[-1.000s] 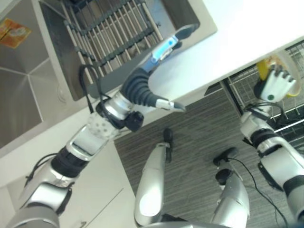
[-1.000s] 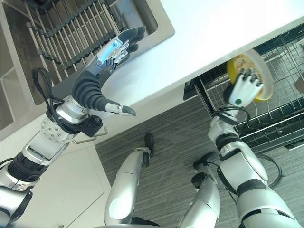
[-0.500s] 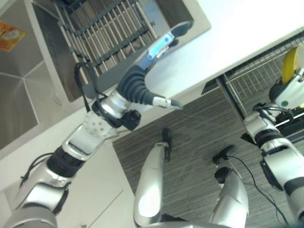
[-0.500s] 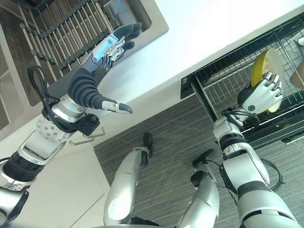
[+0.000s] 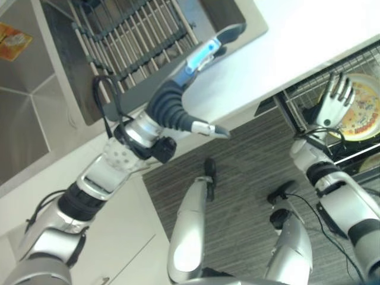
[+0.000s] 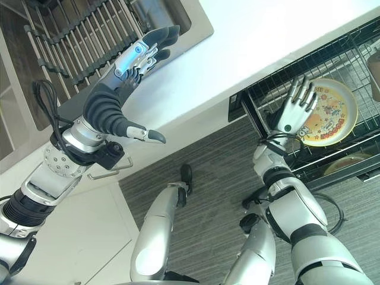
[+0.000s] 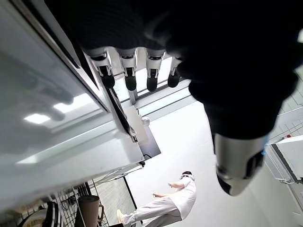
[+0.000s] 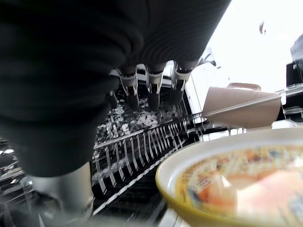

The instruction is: Place the dishes in the dishwasher.

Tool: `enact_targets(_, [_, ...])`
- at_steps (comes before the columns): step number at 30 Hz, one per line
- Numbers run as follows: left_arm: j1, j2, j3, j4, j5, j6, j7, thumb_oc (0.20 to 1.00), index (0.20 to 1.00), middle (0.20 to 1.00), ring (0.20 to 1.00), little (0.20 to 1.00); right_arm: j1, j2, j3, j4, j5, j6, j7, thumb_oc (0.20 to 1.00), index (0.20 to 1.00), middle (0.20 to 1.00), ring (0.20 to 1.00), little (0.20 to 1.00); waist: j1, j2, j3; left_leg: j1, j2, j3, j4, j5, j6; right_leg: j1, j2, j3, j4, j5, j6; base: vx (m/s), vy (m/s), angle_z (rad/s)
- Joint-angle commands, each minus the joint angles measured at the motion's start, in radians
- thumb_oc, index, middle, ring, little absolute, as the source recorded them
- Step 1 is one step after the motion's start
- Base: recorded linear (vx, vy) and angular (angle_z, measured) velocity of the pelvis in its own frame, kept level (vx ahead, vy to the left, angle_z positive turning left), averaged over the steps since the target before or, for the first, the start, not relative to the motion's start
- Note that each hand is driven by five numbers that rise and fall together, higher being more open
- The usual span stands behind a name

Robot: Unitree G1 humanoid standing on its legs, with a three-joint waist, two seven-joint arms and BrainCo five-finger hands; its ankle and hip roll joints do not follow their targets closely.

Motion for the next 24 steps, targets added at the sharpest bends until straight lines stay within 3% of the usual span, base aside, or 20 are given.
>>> enact_targets(1, [0.064, -0.092, -0.111, 0.163, 0.014, 0.074, -0.006, 1.0, 1.0, 1.0, 1.0, 1.0, -0.043, -0.003, 0.017, -0.041, 0.084, -0.046, 0.084, 1.0, 1.0, 1.0, 1.0, 1.0, 0.016, 0.031, 0.07, 0.058, -0.058, -0.001, -0.139, 0.045, -0.001, 0.024, 0.019, -0.003, 0.235, -0.2, 0.102, 0.0, 0.0, 0.0])
enact_targets(3, [0.076, -0.099, -0.104, 0.157, 0.017, 0.069, -0.004, 1.0, 1.0, 1.0, 1.0, 1.0, -0.013, 0.019, -0.007, -0.05, 0.275, -0.162, 0.071, 1.0, 1.0, 1.0, 1.0, 1.0, 0.013, 0.032, 0.07, 0.074, -0.06, 0.0, -0.147, 0.046, 0.002, 0.034, 0.022, 0.002, 0.23, -0.198, 0.1, 0.0, 0.0, 0.0])
enact_targets(4, [0.08, -0.1, -0.101, 0.154, 0.017, 0.071, -0.006, 1.0, 1.0, 1.0, 1.0, 1.0, -0.006, 0.028, -0.018, -0.054, 0.302, -0.175, 0.076, 1.0, 1.0, 1.0, 1.0, 1.0, 0.012, 0.032, 0.07, 0.078, -0.06, 0.001, -0.148, 0.045, 0.003, 0.037, 0.023, 0.003, 0.23, -0.198, 0.1, 0.0, 0.0, 0.0])
enact_targets(5, [0.088, -0.104, -0.094, 0.148, 0.02, 0.073, -0.009, 1.0, 1.0, 1.0, 1.0, 1.0, 0.008, 0.049, -0.054, -0.071, 0.382, -0.256, 0.066, 1.0, 1.0, 1.0, 1.0, 1.0, 0.011, 0.032, 0.07, 0.088, -0.061, 0.003, -0.151, 0.044, 0.004, 0.045, 0.023, 0.004, 0.227, -0.199, 0.098, -0.02, 0.033, 0.01])
enact_targets(7, [0.112, -0.123, -0.064, 0.132, 0.034, 0.094, -0.023, 1.0, 1.0, 1.0, 1.0, 1.0, 0.059, 0.137, -0.156, -0.154, 0.505, -0.409, 0.08, 1.0, 1.0, 1.0, 1.0, 1.0, 0.003, 0.026, 0.07, 0.139, -0.065, 0.013, -0.165, 0.042, 0.004, 0.086, 0.03, 0.011, 0.212, -0.201, 0.096, -0.01, 0.074, -0.01])
enact_targets(9, [0.15, -0.153, -0.042, 0.115, 0.046, 0.115, -0.017, 1.0, 1.0, 1.0, 1.0, 1.0, 0.118, 0.211, -0.189, -0.261, 0.594, -0.492, 0.118, 1.0, 1.0, 1.0, 1.0, 1.0, -0.007, 0.027, 0.07, 0.191, -0.071, 0.019, -0.177, 0.041, 0.007, 0.119, 0.041, 0.027, 0.211, -0.212, 0.094, 0.01, 0.125, -0.1])
enact_targets(12, [0.189, -0.188, -0.016, 0.112, 0.036, 0.124, -0.029, 1.0, 1.0, 1.0, 1.0, 1.0, 0.179, 0.277, -0.174, -0.396, 0.599, -0.467, 0.158, 1.0, 1.0, 1.0, 1.0, 1.0, -0.021, 0.023, 0.07, 0.26, -0.075, 0.036, -0.188, 0.036, 0.012, 0.169, 0.05, 0.039, 0.206, -0.225, 0.092, 0.02, 0.092, -0.17])
enact_targets(17, [0.273, -0.223, -0.001, 0.121, 0.036, 0.113, -0.065, 1.0, 1.0, 1.0, 1.0, 1.0, 0.306, 0.345, -0.134, -0.59, 0.623, -0.444, 0.127, 1.0, 1.0, 1.0, 1.0, 1.0, -0.047, 0.017, 0.07, 0.404, -0.076, 0.074, -0.207, 0.026, 0.017, 0.299, 0.053, 0.031, 0.178, -0.238, 0.088, 0.02, 0.068, -0.06])
enact_targets(24, [0.346, -0.273, -0.033, 0.155, 0.074, 0.051, -0.049, 1.0, 1.0, 1.0, 1.0, 1.0, 0.402, 0.333, -0.098, -0.7, 0.603, -0.452, 0.203, 1.0, 1.0, 1.0, 1.0, 1.0, -0.089, 0.0, 0.043, 0.623, -0.083, 0.099, -0.265, 0.019, 0.02, 0.529, 0.088, 0.032, 0.057, -0.229, 0.077, 0.04, 0.086, -0.14])
